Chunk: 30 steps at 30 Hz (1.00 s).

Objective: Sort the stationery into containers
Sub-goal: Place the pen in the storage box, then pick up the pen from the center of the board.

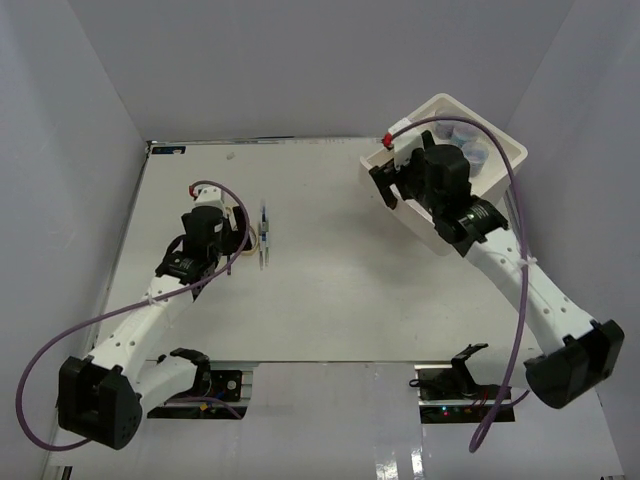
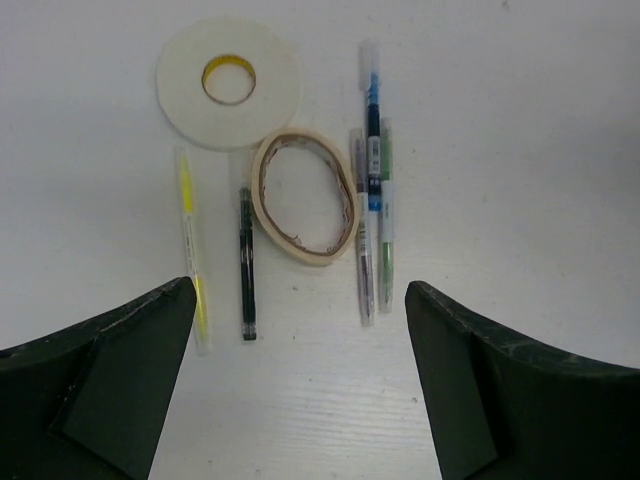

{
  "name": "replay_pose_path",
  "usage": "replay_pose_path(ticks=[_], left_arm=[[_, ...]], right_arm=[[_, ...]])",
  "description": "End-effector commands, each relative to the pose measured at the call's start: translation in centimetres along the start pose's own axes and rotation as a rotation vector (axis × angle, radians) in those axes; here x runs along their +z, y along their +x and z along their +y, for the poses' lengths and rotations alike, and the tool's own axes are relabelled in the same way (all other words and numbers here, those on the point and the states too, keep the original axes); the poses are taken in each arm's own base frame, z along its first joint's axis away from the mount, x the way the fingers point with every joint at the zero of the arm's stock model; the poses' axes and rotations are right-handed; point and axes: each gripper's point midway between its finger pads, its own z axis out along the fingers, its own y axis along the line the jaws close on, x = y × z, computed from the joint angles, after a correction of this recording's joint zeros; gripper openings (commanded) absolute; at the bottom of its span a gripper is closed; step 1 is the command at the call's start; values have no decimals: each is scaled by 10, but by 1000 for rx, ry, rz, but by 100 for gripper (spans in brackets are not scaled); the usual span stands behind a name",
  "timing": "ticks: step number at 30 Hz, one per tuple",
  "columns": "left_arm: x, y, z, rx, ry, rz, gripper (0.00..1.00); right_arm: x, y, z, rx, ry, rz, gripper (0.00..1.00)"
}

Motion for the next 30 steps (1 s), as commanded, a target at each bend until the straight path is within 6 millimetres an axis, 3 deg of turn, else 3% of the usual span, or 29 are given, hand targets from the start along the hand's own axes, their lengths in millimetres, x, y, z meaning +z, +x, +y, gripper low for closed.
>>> replay_pose_path(ticks=[1,4,6,7,10,15,20,26,30], left_arm=[[12,17,2,-37,-34,102,95],[25,36,10,-49,-76,171,85],[32,43,11,-60,-70,203,83],[39,53,12,-56,-71,238,82],[52,74,12,-65,-61,319,78],[68,88,24,-80,-90,379,68],[81,104,36,-58,-129,435,59],[86,114,35,-31,-116,477,46],[87,119,32,-33,-101,497,32]], right_arm=[[-43,-41,9,131,-57,-227,92],[-59,-31,27,187,-125,-284,93],[-65,-28,41,221,-182,-320,95],[-67,-13,51,227,-210,-308,95],[-71,3,64,263,-251,-294,97],[-71,24,90,301,-332,-308,98],[-72,29,95,299,-352,-306,98],[-71,36,96,295,-345,-294,98],[-70,39,97,297,-344,-289,98]])
